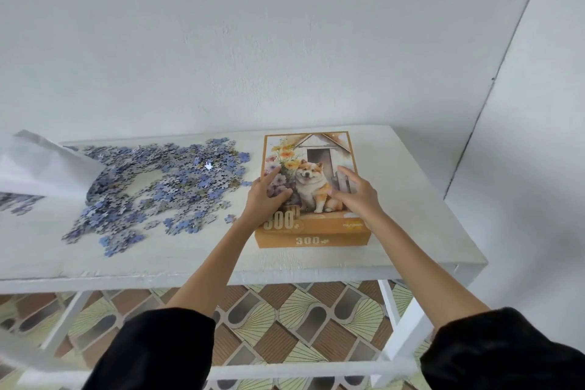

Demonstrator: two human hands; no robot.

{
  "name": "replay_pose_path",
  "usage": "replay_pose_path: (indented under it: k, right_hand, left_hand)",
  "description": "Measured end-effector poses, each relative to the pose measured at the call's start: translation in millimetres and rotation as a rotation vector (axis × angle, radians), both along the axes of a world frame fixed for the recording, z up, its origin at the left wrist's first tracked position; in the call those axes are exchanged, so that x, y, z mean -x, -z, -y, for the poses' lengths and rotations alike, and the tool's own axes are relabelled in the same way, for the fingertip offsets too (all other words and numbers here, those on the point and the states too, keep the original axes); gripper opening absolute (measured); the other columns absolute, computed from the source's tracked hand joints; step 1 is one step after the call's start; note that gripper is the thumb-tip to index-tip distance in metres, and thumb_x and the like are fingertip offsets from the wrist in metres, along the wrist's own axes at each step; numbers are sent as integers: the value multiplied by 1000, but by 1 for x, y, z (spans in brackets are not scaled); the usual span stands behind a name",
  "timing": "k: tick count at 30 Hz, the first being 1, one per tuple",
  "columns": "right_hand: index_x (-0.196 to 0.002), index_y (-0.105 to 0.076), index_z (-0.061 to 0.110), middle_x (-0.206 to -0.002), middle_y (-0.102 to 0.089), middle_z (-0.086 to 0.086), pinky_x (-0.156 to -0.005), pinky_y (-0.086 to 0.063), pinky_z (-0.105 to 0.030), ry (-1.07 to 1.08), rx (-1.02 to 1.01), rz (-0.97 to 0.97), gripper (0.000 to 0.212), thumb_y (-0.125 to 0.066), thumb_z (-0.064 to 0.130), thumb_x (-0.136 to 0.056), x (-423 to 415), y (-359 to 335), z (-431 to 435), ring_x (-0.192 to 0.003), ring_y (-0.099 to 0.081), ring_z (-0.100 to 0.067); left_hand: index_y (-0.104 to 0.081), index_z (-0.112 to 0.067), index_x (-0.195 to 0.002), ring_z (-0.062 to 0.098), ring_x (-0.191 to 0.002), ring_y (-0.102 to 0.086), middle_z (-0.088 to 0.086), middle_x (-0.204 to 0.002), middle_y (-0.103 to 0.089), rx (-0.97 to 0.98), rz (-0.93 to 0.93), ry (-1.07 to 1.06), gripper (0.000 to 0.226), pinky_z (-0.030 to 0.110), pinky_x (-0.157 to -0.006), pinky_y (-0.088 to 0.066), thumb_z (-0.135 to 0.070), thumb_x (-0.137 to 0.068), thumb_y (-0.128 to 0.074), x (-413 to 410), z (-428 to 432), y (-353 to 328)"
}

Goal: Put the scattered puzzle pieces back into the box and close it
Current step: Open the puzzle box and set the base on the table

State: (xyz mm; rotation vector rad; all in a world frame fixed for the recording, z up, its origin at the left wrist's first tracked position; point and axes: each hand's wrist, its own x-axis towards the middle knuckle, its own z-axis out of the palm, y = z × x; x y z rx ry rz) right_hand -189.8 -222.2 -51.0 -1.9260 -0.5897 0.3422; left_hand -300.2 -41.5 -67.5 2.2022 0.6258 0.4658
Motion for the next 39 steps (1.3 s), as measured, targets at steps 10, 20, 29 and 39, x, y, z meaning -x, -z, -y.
replay_pose_path:
  k: [10, 20, 29, 39]
  right_hand:
    - [-136, -40, 30, -145, -38, -1, -105, -30, -34, 12, -33, 43, 64, -70, 31, -80, 3, -14, -1, -135, -31, -20]
    - [-137, -41, 27, -145, -37, 3, -108, -28, -37, 16, -111, 29, 63, -69, 26, -81, 5, -45, 2, -136, -29, -19]
    - [-137, -41, 26, -148, -32, -1, -101, -31, -30, 4, -137, 31, 62, -69, 25, -81, -8, -79, -1, -137, -27, -20]
    - [-134, -45, 26, -146, -34, -2, -101, -30, -29, 93, -97, 74, 60, -70, 26, -80, -55, -96, 20, -135, -29, -21]
  left_hand:
    - [-36, -29, -141, 8, -65, -50, 14, -111, -53, -24, 75, -7, 56, 17, -63, -44, -31, -90, -58, 2, 1, -16]
    - [-34, -27, -141, 25, -92, -54, -9, -82, -48, 24, 64, 41, 57, 37, -88, -48, -28, -90, -57, 2, -3, -54]
    - [-36, -28, -140, 26, -108, -55, 9, -127, -48, 86, 60, 65, 58, 46, -95, -48, -32, -87, -60, -8, -6, -100]
    - [-32, -27, -142, 22, -97, -43, 16, -141, -20, 59, -1, 102, 56, 23, -81, -40, -30, -91, -55, -57, 24, -125]
